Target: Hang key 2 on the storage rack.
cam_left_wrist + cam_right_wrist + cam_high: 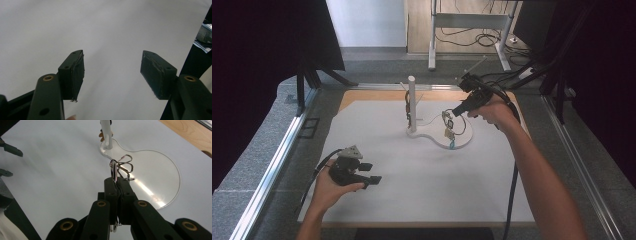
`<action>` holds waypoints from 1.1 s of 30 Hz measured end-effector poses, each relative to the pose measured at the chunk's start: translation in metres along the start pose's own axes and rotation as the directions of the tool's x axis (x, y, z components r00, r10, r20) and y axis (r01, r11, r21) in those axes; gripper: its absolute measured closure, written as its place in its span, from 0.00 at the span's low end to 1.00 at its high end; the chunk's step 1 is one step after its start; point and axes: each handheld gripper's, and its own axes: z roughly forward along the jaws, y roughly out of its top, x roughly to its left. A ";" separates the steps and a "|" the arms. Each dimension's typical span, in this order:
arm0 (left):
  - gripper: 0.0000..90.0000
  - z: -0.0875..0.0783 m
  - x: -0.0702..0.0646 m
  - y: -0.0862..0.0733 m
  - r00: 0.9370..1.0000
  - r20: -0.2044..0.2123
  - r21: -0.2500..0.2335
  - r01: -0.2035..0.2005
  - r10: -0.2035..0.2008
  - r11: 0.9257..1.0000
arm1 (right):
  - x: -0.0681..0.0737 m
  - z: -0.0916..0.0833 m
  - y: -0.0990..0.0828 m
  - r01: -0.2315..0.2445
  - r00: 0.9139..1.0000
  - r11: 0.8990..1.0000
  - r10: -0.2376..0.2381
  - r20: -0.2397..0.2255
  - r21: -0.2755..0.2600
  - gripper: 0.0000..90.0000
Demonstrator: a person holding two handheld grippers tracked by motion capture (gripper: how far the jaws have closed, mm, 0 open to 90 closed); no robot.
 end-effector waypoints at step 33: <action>0.41 -0.006 0.002 -0.001 1.000 0.005 -0.020 0.002 -0.002 1.000 | -0.017 0.010 0.039 -0.032 0.999 0.999 0.032 0.010 0.002 0.98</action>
